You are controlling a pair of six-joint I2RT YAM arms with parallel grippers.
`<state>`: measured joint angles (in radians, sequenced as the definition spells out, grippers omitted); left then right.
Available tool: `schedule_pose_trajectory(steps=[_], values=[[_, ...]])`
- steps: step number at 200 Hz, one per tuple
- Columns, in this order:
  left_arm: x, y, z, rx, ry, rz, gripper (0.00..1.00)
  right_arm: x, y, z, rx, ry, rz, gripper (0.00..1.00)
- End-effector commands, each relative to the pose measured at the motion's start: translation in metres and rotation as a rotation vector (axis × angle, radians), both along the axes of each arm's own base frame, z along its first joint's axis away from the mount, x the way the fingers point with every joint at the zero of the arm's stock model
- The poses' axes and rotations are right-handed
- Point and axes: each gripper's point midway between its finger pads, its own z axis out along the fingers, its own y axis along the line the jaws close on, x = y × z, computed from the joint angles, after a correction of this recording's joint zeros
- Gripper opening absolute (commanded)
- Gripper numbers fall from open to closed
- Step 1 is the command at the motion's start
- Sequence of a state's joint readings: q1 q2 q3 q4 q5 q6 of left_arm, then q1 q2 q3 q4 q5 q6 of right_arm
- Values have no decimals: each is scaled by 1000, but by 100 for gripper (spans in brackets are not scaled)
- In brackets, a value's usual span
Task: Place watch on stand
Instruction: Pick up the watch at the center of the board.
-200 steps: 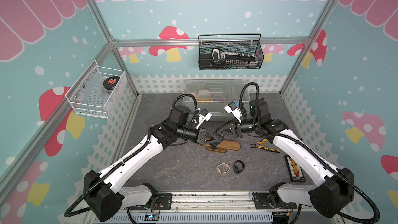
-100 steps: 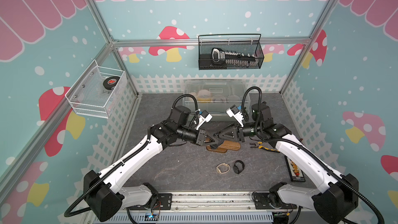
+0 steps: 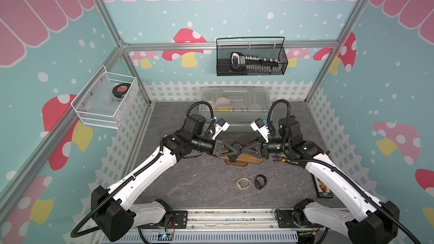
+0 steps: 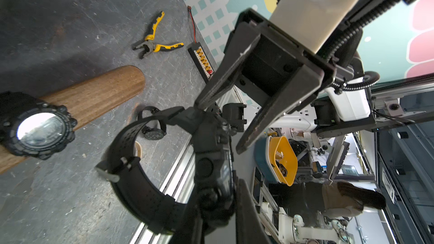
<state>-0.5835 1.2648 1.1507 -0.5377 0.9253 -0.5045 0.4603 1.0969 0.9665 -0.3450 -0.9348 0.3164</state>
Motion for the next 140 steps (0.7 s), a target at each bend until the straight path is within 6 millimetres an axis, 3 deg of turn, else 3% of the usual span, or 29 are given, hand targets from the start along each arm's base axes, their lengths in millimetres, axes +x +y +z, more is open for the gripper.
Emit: schedule_pose_trajectory(steps=[1,26,60,140], values=[[6,0,22,-41,-80,9,0,5,-12,-13,-88,-53,-88,40],[5,0,26,-54,-80,4,0,12,-25,-20,-131,-120,-180,37],[2,-2,34,-90,-76,-12,0,19,-20,-17,-70,-134,-201,35],[1,-7,49,-158,-51,-28,0,41,13,27,173,-171,-113,36]])
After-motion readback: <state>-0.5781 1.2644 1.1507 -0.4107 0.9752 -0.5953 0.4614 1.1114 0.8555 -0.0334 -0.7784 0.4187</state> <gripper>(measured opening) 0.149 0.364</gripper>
